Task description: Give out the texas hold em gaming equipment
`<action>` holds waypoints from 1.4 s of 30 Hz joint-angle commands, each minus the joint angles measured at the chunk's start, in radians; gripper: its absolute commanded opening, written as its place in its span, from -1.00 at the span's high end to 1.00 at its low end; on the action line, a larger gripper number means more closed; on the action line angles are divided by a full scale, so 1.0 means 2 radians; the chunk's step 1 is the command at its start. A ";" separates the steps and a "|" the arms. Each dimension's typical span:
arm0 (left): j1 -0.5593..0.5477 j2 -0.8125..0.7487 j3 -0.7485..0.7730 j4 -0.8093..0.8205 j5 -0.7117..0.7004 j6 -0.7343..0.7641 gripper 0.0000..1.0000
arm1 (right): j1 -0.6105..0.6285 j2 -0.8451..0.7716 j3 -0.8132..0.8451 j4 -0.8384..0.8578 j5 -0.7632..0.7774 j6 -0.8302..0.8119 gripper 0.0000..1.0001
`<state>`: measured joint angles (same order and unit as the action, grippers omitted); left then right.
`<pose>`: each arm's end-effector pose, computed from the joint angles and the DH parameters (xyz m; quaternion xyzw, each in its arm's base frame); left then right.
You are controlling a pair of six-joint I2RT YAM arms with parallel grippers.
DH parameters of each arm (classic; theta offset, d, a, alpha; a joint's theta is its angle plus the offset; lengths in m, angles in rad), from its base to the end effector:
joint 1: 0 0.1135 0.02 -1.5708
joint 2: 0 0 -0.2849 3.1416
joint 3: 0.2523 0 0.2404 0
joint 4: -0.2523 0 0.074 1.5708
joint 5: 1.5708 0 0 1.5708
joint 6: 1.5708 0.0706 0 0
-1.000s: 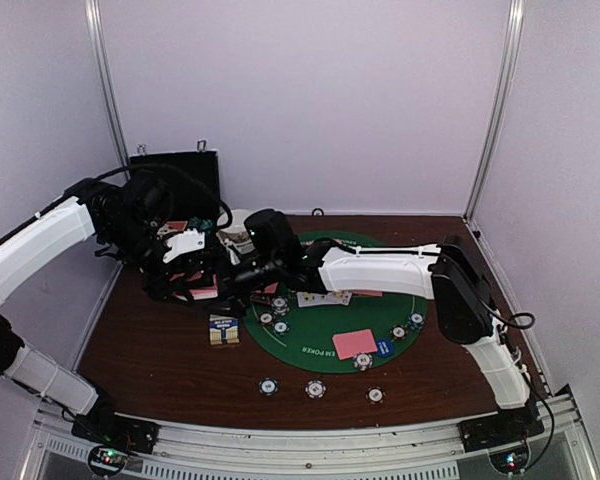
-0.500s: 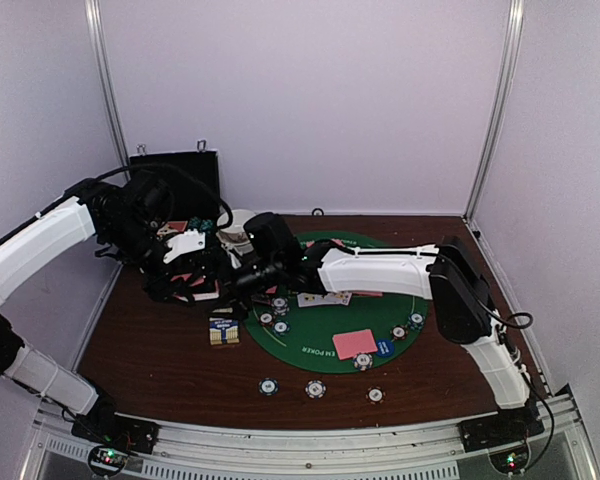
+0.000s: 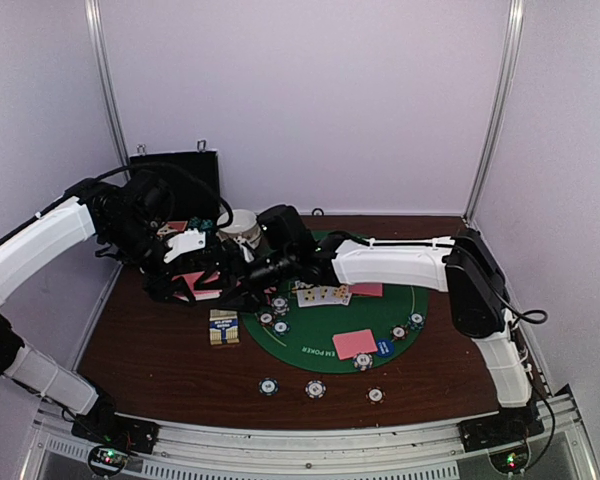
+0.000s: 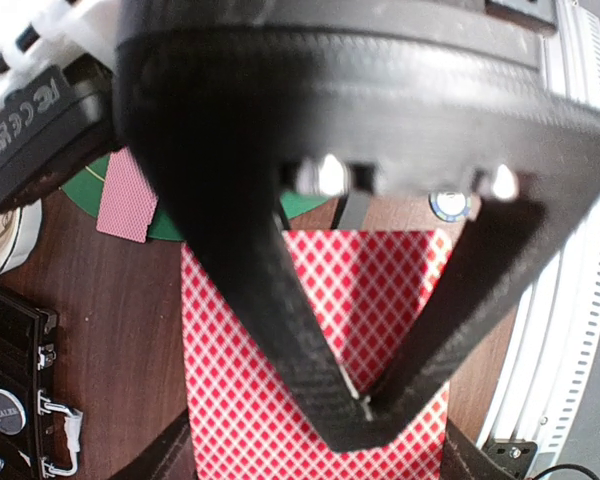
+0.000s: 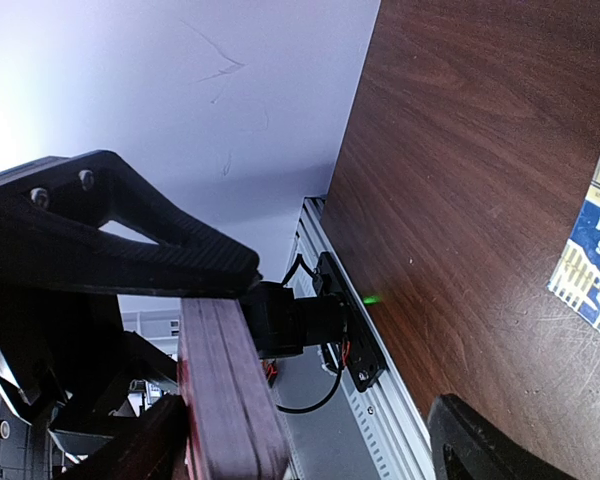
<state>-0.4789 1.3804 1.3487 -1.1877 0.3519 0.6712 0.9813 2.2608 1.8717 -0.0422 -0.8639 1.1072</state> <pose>0.2097 -0.1363 0.3142 0.5529 0.7968 -0.1550 0.1878 0.2602 0.4857 0.2503 0.1773 -0.7774 -0.6007 0.0586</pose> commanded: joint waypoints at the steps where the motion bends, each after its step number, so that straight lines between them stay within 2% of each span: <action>1: 0.002 -0.013 0.012 0.001 0.009 0.001 1.00 | -0.018 -0.018 -0.023 -0.056 0.019 -0.020 -0.65; 9: 0.002 -0.015 0.009 0.001 0.007 0.003 1.00 | -0.027 -0.035 -0.036 -0.068 0.023 -0.029 -0.52; 11: 0.002 -0.015 0.009 0.001 0.007 0.003 1.00 | -0.026 -0.038 -0.034 -0.067 0.024 -0.030 -0.56; 15: 0.002 -0.011 0.009 0.001 0.010 0.002 1.00 | -0.016 -0.037 -0.021 -0.026 0.020 -0.011 -0.78; 20: 0.002 -0.009 0.013 0.001 0.015 0.000 1.00 | 0.001 -0.003 0.013 0.014 0.008 0.018 -0.83; 28: 0.002 -0.010 0.012 -0.001 0.014 0.001 1.00 | 0.007 0.028 0.025 0.063 -0.006 0.060 -0.64; 42: 0.002 -0.017 0.014 -0.005 0.017 0.004 1.00 | -0.019 -0.030 -0.049 -0.016 0.015 -0.007 -0.46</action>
<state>-0.4789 1.3796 1.3487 -1.2072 0.3576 0.6716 0.9691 2.2459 1.8256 0.0269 -0.8692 1.1500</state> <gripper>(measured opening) 0.663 0.748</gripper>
